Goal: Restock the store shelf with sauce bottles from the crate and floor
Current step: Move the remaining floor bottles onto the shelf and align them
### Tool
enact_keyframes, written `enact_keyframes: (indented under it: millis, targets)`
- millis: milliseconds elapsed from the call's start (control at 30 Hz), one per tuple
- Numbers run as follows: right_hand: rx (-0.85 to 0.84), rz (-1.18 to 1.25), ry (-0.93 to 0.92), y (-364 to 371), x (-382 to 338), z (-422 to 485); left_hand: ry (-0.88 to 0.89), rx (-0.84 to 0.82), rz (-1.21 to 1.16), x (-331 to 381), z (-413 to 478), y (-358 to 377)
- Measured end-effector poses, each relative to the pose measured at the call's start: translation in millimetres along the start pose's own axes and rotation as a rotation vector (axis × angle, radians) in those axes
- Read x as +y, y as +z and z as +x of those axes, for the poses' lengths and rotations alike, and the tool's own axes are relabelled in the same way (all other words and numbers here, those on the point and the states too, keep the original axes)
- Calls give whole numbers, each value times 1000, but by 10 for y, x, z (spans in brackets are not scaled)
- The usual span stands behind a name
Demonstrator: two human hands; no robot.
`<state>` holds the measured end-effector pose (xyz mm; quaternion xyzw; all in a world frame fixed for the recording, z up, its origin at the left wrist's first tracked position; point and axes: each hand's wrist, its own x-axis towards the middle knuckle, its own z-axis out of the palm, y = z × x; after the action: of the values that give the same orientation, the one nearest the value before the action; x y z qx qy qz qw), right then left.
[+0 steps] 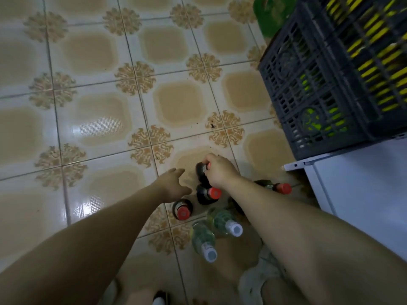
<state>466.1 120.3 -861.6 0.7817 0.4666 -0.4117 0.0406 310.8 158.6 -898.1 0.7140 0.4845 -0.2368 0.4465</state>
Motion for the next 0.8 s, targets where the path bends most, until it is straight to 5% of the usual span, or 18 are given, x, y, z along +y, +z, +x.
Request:
enact_keyframes:
  millis: [400,800]
  targets:
    - [297,449,-169,-628,-248,-1009,136,106,-113,349,-617,-416]
    - [865,852,-621,-2041,-1148,-3207,705,427,-589,1235,-2968,-1160]
